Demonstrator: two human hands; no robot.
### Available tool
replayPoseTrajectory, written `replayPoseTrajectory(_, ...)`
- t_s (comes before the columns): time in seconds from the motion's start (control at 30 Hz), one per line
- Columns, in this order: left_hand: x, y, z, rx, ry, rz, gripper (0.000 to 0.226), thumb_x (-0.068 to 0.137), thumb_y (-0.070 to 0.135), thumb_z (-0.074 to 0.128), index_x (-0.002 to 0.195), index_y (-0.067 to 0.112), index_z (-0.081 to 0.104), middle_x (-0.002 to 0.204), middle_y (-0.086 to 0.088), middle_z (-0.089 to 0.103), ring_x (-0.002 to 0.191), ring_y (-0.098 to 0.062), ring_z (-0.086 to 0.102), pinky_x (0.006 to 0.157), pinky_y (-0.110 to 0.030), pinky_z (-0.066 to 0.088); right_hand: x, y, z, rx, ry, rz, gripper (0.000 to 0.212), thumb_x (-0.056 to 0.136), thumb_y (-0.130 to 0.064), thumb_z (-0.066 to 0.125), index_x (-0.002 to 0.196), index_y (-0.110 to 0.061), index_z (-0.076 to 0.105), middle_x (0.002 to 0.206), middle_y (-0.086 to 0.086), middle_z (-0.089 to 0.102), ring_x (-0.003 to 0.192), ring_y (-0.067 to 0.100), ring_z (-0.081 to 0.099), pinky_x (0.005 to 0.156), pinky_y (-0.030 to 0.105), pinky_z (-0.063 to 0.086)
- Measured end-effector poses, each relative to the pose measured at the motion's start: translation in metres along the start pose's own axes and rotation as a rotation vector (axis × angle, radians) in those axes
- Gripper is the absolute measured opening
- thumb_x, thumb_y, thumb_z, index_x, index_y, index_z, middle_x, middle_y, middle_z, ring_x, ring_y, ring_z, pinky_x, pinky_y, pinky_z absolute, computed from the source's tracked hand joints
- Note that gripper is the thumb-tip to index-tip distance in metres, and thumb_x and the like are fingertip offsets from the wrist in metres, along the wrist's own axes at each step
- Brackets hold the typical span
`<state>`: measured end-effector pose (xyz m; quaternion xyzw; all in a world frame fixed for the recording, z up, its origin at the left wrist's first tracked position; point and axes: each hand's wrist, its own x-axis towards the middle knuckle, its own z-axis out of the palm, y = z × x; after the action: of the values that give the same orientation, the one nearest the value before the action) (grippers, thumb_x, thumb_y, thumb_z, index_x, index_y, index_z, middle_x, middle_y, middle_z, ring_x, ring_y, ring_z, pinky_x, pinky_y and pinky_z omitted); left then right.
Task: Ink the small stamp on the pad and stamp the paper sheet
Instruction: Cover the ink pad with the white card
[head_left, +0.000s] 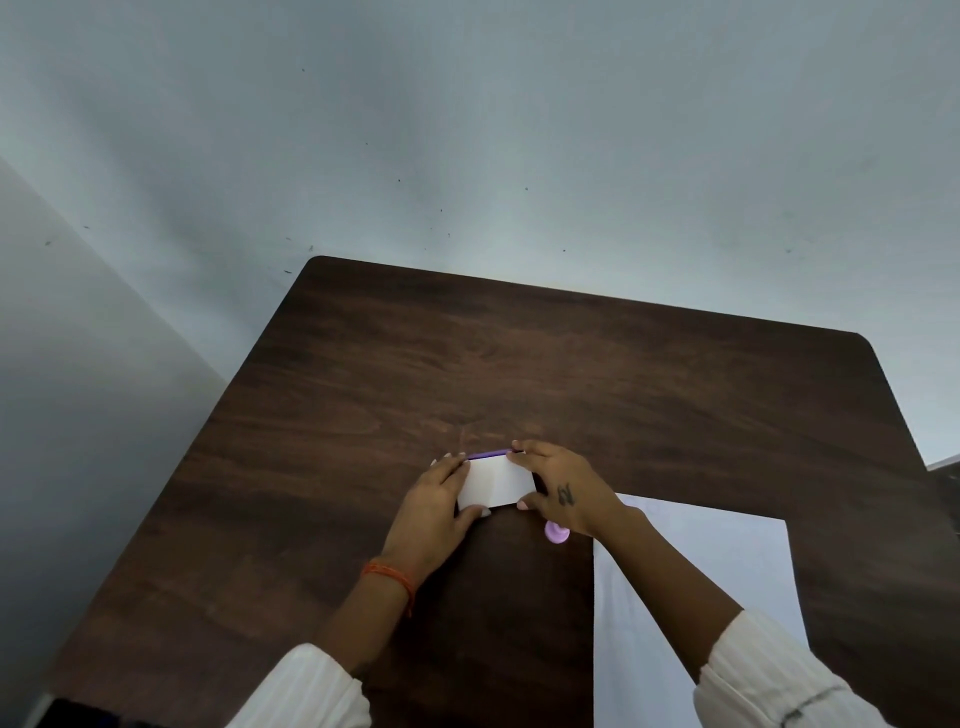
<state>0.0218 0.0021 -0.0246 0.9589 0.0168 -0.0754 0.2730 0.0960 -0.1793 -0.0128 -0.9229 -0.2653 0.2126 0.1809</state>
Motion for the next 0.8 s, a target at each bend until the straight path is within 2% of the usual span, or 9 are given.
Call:
replayPoseTrajectory(0.2, -0.0013, -0.0002, 0.0005, -0.033, 0.006, -0.023, 0.066, 0.084, 0.037, 0.060, 0.139, 0.016, 0.031, 0.155, 0.000, 0.019, 0.139, -0.019, 0.025, 0.113, -0.034, 0.024, 0.0012, -0.0038, -0.0043, -0.020, -0.016, 0.001, 0.065, 0.082, -0.022, 0.065, 0.139, -0.017, 0.033, 0.150, 0.004, 0.033, 0.136, 0.022, 0.030, 0.112, 0.034, 0.026)
replayPoseTrajectory(0.37, -0.0001, -0.0009, 0.0007, -0.082, 0.014, -0.043, 0.065, 0.082, 0.037, 0.063, 0.137, 0.017, 0.035, 0.153, -0.001, 0.026, 0.137, -0.019, 0.028, 0.112, -0.033, 0.025, 0.0022, -0.0050, -0.0070, -0.040, -0.022, -0.009, 0.063, 0.082, -0.021, 0.065, 0.137, -0.016, 0.035, 0.148, 0.007, 0.037, 0.135, 0.023, 0.033, 0.110, 0.034, 0.028)
replayPoseTrajectory(0.53, -0.0027, -0.0022, 0.0039, -0.095, 0.016, -0.061, 0.068, 0.083, 0.039, 0.061, 0.139, 0.020, 0.029, 0.153, 0.000, 0.026, 0.138, -0.021, 0.027, 0.112, -0.032, 0.024, 0.0027, -0.0059, -0.0074, -0.046, -0.018, -0.005, 0.063, 0.081, -0.021, 0.066, 0.137, -0.017, 0.036, 0.147, 0.006, 0.038, 0.133, 0.023, 0.035, 0.110, 0.035, 0.030)
replayPoseTrajectory(0.8, -0.0046, -0.0037, 0.0037, -0.110, 0.062, -0.037, 0.067, 0.084, 0.038, 0.060, 0.140, 0.019, 0.029, 0.150, -0.001, 0.032, 0.135, -0.017, 0.033, 0.109, -0.028, 0.028, 0.0026, -0.0069, -0.0071, -0.052, -0.002, -0.048, 0.062, 0.082, -0.021, 0.064, 0.137, -0.018, 0.036, 0.150, 0.003, 0.033, 0.135, 0.022, 0.032, 0.111, 0.035, 0.028)
